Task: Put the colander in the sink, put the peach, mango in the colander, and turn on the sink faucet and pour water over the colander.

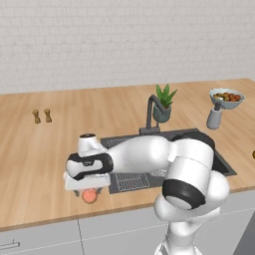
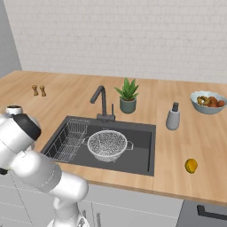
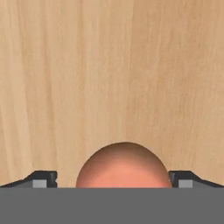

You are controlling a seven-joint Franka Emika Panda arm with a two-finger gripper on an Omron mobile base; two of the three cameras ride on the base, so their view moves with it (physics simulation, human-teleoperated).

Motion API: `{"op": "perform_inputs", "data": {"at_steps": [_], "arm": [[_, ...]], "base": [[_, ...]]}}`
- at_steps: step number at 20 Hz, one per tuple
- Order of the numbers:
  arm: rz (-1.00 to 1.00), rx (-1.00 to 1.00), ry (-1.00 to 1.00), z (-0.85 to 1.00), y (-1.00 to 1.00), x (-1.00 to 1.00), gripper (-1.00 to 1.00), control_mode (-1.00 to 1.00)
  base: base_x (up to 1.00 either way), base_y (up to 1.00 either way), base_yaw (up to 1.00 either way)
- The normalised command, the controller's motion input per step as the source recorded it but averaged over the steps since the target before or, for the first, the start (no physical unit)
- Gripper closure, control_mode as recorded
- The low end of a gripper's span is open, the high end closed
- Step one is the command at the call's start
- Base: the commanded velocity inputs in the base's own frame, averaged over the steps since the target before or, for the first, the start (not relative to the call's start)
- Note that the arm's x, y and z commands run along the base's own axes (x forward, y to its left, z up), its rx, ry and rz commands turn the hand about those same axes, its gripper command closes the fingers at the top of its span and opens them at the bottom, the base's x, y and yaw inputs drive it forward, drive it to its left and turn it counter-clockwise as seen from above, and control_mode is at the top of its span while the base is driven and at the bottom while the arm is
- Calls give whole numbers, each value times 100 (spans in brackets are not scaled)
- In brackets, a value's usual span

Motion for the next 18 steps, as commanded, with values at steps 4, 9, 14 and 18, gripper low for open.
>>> {"op": "perform_inputs", "data": {"at_steps": [4,9,14,18], "arm": [[-1,-1,0,-36,3,-31,-100,-100],[-1,-1,0,-48,-8,-32,-100,-100],[-3,0,0,-54,-14,-46,-100,-100],[-3,0,0,-46,-7,-39,100,-100]], "base": [[0,0,0],[0,0,0],[0,0,0],[0,0,0]]}}
